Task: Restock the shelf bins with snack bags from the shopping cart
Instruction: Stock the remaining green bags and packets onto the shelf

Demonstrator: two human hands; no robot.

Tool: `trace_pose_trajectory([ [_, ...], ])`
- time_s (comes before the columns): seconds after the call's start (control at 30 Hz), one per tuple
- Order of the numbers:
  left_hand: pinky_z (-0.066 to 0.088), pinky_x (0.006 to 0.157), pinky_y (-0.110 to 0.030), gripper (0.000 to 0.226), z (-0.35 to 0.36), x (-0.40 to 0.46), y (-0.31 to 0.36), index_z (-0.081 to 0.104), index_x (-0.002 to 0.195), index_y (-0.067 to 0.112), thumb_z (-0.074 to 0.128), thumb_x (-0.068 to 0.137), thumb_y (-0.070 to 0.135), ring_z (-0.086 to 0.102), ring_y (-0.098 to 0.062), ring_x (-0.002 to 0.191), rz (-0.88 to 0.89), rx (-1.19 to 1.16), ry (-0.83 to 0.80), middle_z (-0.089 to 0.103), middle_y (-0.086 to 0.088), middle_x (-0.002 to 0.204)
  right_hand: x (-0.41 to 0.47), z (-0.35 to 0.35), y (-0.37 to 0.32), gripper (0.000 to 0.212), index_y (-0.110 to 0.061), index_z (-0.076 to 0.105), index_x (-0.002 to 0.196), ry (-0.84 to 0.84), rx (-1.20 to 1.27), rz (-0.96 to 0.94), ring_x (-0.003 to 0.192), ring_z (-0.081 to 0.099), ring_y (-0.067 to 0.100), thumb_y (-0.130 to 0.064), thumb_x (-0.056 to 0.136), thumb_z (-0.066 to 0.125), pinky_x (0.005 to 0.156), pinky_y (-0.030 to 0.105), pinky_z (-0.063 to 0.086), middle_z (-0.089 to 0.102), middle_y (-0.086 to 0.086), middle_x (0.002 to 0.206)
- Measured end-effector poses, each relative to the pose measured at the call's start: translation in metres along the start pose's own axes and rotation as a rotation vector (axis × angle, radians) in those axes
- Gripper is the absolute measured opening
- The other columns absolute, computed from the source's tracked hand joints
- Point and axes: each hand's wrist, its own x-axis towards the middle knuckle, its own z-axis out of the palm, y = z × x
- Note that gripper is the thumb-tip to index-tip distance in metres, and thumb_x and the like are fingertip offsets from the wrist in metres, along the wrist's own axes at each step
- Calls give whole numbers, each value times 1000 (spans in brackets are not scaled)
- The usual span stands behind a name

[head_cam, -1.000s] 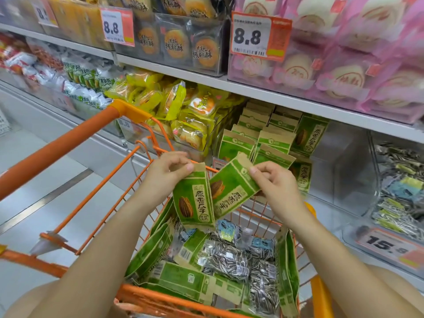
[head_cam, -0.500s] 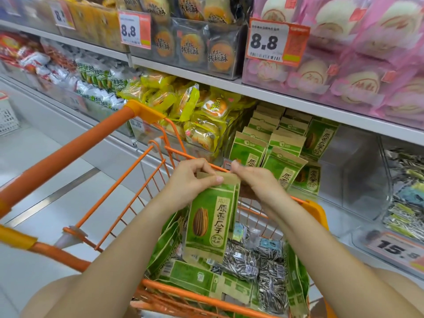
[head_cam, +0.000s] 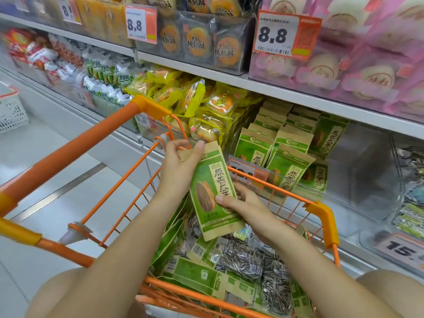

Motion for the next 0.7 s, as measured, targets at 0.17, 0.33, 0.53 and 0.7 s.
trace_pose_trajectory([
  [0.17, 54, 77, -33, 55, 2, -9, 5, 48, 127, 27, 70, 79, 41, 68, -13, 98, -173, 50, -471, 68, 7, 112, 1, -9, -1, 38, -24, 63, 109, 156, 111, -89, 84, 70, 15, -34, 73, 65, 78, 36, 57, 73, 0, 99],
  [0.33, 51, 87, -27, 55, 13, -17, 20, 52, 125, 25, 65, 74, 42, 64, -2, 101, -7, 130, -525, 68, 12, 113, -6, -24, -20, 48, -16, 63, 117, 124, 63, -63, 94, 70, 18, -39, 75, 64, 85, 32, 55, 73, 5, 106],
  [0.53, 50, 91, -32, 45, 40, -20, 25, 58, 114, 37, 56, 77, 62, 64, 0, 100, 58, 219, -510, 68, 19, 108, -17, -49, -42, 47, -16, 59, 118, 93, 119, -26, 96, 69, 22, -31, 77, 76, 87, 36, 55, 72, 7, 109],
  [0.7, 38, 77, -10, 40, 82, -28, 27, 58, 94, 45, 32, 77, 69, 54, 13, 95, 32, 246, -479, 59, 31, 94, -38, -78, -51, 22, -14, 65, 104, 195, 141, -20, 76, 71, 16, -21, 83, 68, 73, 29, 58, 74, 5, 91],
])
